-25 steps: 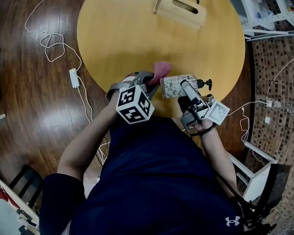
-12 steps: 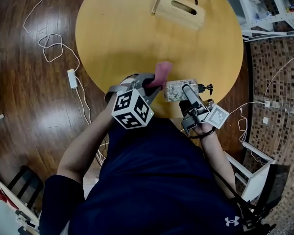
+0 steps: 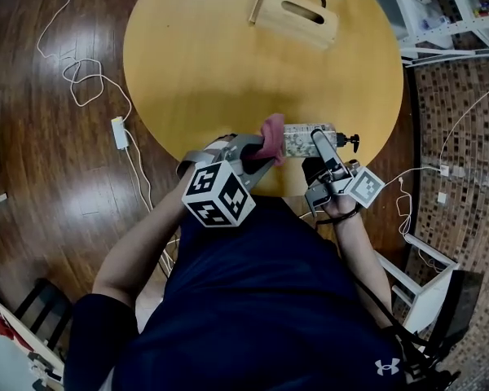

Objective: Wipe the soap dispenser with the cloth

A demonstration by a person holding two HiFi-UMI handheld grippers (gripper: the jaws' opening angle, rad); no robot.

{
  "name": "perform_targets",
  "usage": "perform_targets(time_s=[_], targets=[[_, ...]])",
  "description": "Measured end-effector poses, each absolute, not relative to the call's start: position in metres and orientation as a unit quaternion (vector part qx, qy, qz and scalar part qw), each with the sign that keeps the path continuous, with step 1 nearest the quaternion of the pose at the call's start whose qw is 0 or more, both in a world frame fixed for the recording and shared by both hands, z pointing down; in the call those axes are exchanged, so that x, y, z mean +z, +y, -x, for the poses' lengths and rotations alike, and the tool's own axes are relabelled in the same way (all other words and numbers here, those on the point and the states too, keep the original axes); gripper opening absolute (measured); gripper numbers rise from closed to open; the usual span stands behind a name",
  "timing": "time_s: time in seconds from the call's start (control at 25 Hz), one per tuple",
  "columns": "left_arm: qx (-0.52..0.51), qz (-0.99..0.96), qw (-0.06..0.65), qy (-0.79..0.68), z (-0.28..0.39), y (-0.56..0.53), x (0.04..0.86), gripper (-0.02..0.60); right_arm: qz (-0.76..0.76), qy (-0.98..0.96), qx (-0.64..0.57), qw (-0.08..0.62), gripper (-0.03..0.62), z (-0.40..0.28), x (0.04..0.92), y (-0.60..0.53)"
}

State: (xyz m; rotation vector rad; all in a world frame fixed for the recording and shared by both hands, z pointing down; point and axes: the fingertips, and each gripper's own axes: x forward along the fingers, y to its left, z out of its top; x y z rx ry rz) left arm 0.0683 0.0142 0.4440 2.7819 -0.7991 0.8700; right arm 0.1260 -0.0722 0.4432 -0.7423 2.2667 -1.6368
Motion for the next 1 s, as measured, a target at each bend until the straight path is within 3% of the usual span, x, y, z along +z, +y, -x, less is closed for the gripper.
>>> perform_targets(time_s=[0.2,0.64,0.76,0.88,1.0], targets=[[0.352,-0.893,0.066,-0.272,-0.037,0.007,0.479,0.067,0.248,0.780,-0.557,0.143,0.370,-0.123,0.431,-0.073],[0.346,-0.905,0.047,-0.241,-0.060,0.008,0.470,0.067,0.185,0.832,-0.510,0.118,0.370,-0.099,0.426,-0.069],[0.344,-0.883,0.108,-0.300,-0.029,0.002,0.488,0.069,0.266,0.821,-0.504,0.039,0.370,-0.105,0.455,-0.076],[0.350,-0.854,0.152,-0.354,0.008,0.005,0.505,0.068,0.348,0.837,-0.407,-0.113,0.370,-0.121,0.497,-0.094],[0.350,-0.838,0.172,-0.382,0.029,0.013,0.513,0.069,0.411,0.827,-0.315,-0.219,0.370,-0.139,0.529,-0.112]])
